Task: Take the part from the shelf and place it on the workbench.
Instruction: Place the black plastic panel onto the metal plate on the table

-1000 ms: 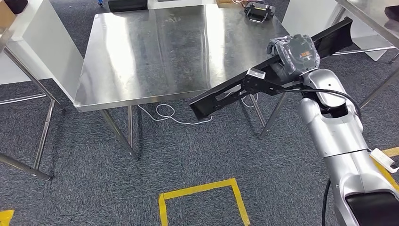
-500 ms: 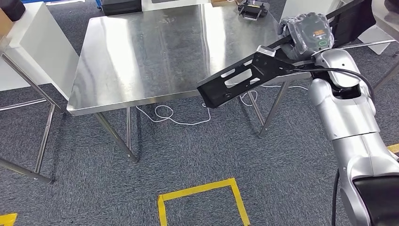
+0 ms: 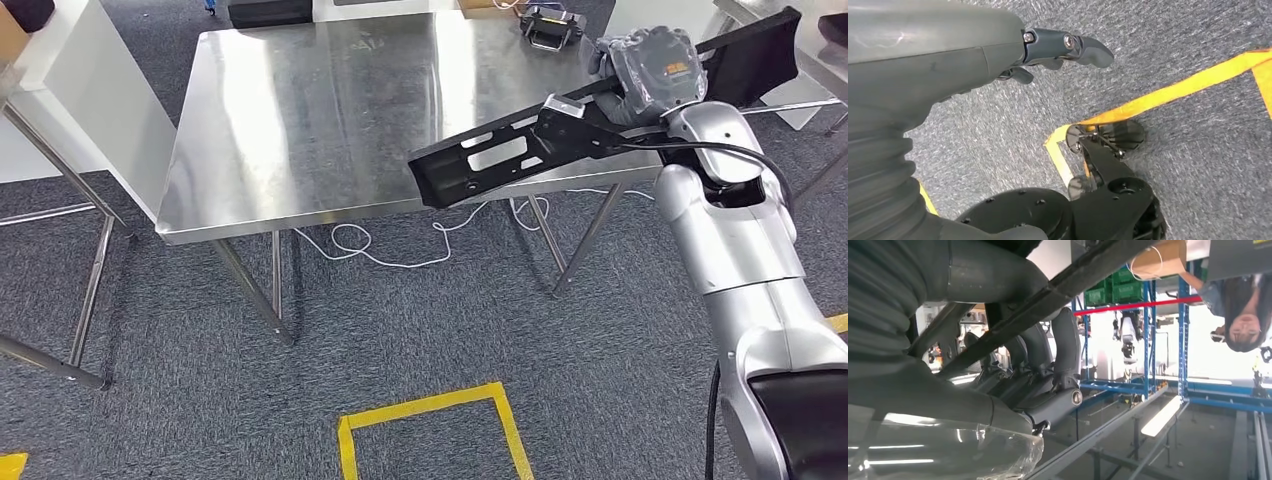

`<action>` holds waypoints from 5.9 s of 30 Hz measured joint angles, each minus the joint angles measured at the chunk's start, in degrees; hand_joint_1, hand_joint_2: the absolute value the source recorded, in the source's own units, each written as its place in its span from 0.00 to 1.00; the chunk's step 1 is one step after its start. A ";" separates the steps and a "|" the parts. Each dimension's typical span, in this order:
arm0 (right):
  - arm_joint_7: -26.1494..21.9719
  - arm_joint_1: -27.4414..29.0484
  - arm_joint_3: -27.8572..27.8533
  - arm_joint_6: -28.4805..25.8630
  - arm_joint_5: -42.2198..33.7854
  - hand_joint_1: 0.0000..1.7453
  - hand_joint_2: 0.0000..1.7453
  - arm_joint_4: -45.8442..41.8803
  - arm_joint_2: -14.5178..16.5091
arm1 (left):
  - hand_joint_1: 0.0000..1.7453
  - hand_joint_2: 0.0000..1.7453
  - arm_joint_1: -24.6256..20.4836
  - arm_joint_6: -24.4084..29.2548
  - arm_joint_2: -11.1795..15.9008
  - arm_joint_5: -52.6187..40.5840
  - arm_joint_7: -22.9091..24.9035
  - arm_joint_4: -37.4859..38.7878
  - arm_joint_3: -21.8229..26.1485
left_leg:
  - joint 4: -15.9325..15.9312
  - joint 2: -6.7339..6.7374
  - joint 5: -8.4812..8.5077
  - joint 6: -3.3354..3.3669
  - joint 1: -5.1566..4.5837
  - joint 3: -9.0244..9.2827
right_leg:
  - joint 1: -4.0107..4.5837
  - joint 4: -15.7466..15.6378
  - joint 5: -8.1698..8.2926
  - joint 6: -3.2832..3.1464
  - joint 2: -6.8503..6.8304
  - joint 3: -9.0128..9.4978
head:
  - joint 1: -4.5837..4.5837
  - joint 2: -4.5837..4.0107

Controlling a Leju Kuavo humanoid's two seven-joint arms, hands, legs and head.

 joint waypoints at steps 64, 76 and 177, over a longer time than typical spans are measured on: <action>0.72 0.79 4.88 -12.34 6.22 0.87 1.00 17.20 9.69 | 0.00 1.00 -0.09 -1.04 0.06 2.56 -7.02 -0.01 -1.33 | -1.05 -1.45 2.74 0.15 -0.41 -1.80 | 0.12 -5.57 0.16 1.44 0.44 4.58 | 0.18 -0.01; -7.41 -2.63 8.05 -15.94 5.32 0.87 1.00 23.09 16.28 | 0.00 1.00 -0.38 1.09 0.13 0.84 -8.55 -0.06 -1.70 | 15.69 -0.18 -6.24 -3.57 0.47 -9.31 | -0.46 -16.47 5.93 -1.43 0.27 9.37 | -0.09 0.00; 5.36 -8.42 8.81 -11.79 8.42 0.87 1.00 35.40 11.49 | 0.00 1.00 -0.72 0.15 0.00 3.63 -9.61 -0.10 -3.29 | 0.27 -1.20 -0.82 -1.80 0.39 0.02 | 0.76 -17.50 7.38 0.60 0.18 8.34 | -0.23 -0.01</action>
